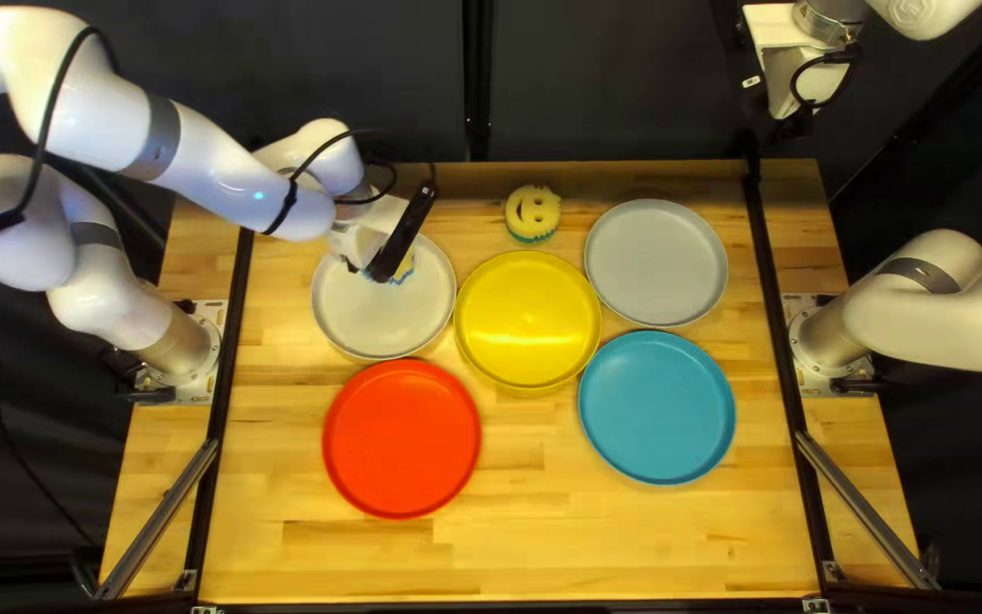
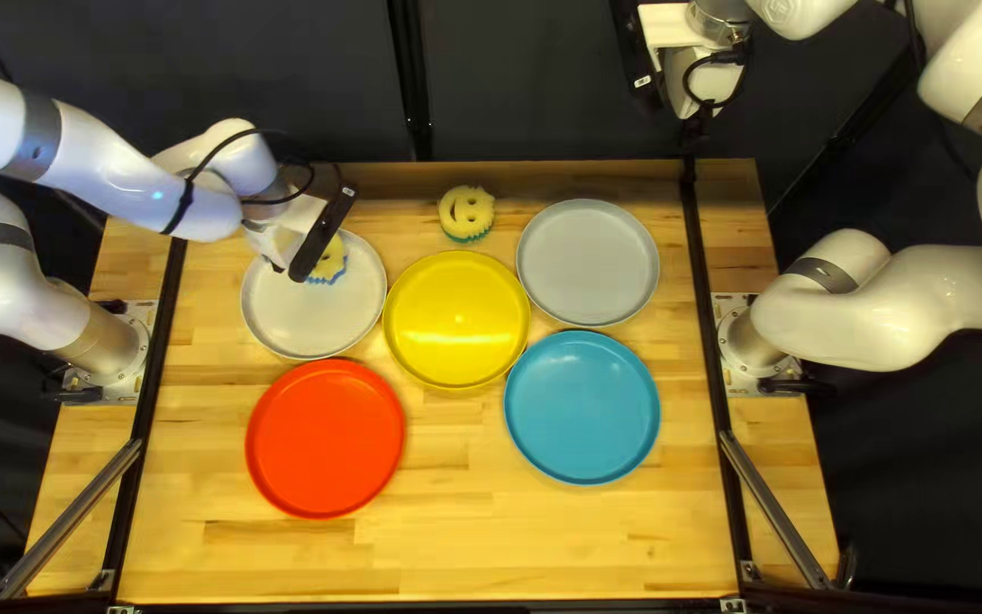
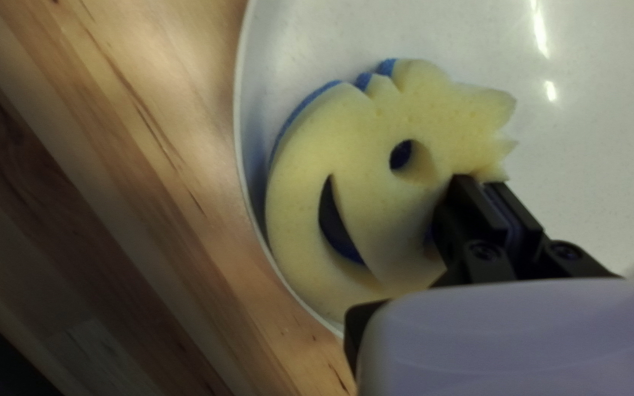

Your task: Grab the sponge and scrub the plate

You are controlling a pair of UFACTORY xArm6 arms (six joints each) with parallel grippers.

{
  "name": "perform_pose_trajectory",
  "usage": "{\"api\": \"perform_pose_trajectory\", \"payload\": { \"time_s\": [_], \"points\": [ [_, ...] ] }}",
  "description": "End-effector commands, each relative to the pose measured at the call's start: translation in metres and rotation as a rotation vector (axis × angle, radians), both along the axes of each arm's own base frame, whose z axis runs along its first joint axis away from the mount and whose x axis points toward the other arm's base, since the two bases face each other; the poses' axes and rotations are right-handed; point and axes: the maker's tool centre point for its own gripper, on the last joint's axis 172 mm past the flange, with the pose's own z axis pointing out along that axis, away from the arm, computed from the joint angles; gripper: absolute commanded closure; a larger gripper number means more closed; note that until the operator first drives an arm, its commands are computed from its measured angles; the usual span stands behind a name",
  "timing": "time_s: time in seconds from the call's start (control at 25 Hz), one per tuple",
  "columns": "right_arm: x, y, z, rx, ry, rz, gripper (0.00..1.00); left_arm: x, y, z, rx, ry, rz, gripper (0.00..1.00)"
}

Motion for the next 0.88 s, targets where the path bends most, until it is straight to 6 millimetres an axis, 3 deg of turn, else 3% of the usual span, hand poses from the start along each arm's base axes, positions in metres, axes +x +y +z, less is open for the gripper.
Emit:
{"api": "perform_pose_trajectory", "payload": {
  "time_s": [0.04, 0.4, 0.64, 0.88],
  "points": [
    [0.000, 0.000, 0.000, 0.000, 0.000, 0.000, 0.00, 0.004, -0.026, 0.003, 0.007, -0.012, -0.015, 1.00],
    [0.000, 0.000, 0.000, 0.000, 0.000, 0.000, 0.00, 0.005, -0.078, -0.007, 0.013, -0.028, -0.055, 1.00],
    [0.000, 0.000, 0.000, 0.000, 0.000, 0.000, 0.00, 0.004, -0.078, -0.009, 0.014, -0.031, -0.057, 1.00],
    [0.000, 0.000, 0.000, 0.000, 0.000, 0.000, 0.00, 0.015, -0.050, -0.003, 0.019, -0.035, -0.048, 1.00]
  ]
}}
